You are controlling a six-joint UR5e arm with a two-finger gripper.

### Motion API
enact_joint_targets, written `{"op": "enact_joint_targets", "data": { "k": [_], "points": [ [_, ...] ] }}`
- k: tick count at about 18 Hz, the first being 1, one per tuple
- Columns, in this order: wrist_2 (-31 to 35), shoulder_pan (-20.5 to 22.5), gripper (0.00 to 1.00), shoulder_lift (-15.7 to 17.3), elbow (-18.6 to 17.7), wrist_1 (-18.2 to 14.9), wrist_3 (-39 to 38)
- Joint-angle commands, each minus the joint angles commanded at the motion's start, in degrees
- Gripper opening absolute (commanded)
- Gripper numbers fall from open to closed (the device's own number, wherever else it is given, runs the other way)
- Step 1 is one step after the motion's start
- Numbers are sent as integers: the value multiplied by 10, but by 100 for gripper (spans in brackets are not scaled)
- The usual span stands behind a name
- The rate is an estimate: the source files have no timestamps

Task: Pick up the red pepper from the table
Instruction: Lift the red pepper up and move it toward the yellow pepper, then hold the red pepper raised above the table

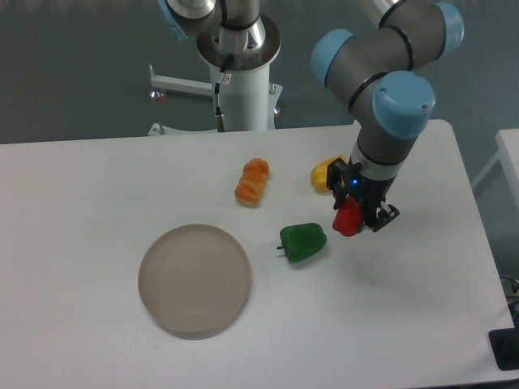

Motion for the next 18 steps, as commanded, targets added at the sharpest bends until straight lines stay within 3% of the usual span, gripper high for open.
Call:
{"op": "enact_joint_targets", "data": {
  "k": [3, 18],
  "points": [
    [9, 4, 15, 3, 0, -5, 47],
    [9, 4, 15, -5, -9, 1, 47]
  ]
}}
